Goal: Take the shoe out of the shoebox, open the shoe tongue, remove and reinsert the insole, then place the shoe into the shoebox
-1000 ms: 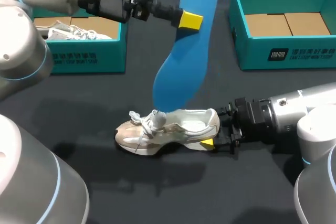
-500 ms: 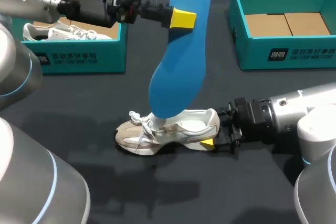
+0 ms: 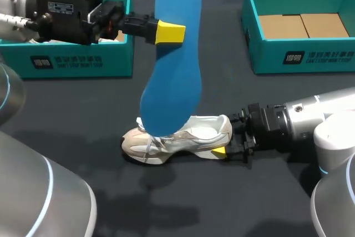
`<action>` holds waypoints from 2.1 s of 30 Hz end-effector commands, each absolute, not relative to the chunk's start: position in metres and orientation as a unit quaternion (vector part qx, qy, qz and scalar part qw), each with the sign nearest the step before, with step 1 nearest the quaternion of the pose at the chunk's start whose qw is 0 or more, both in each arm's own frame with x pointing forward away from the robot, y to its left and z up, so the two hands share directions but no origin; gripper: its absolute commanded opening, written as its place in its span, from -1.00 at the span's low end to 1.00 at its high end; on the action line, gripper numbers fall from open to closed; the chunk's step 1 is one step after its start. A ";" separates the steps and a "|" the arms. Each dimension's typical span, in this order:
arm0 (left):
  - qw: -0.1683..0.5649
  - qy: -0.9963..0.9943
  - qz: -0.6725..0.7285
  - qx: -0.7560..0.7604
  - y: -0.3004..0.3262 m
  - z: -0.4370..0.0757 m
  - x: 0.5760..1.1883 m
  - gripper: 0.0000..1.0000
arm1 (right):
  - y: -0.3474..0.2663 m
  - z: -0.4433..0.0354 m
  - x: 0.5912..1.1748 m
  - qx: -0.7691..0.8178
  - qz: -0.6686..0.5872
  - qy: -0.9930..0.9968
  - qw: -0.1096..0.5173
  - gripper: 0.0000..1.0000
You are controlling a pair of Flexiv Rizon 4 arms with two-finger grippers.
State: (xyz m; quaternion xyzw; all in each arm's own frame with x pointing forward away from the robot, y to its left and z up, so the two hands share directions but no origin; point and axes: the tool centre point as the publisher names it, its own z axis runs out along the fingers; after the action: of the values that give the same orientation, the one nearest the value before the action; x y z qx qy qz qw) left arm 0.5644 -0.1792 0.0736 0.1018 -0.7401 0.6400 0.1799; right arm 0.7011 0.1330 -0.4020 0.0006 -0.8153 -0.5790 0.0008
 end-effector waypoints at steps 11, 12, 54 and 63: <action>0.155 -0.730 0.653 0.129 -0.173 0.076 0.561 -1.00 | 0.134 -0.402 0.700 0.000 -0.578 -0.816 0.000 -1.00; 0.155 -0.728 0.655 0.131 -0.171 0.075 0.562 -1.00 | 0.134 -0.402 0.700 0.000 -0.578 -0.816 0.000 -1.00; 0.168 -0.725 0.650 0.157 -0.170 0.058 0.578 -1.00 | 0.116 -0.395 0.697 -0.018 -0.529 -0.849 -0.012 1.00; 0.168 -0.725 0.650 0.157 -0.170 0.058 0.578 -1.00 | 0.095 -0.375 0.694 -0.043 -0.413 -0.909 0.031 1.00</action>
State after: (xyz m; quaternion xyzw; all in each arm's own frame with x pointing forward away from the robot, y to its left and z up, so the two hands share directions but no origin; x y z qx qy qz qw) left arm 0.5767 -0.1672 0.0584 0.1582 -0.7241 0.6501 0.1672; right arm 0.6942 0.1034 -0.3918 -0.0409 -0.8713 -0.4889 0.0130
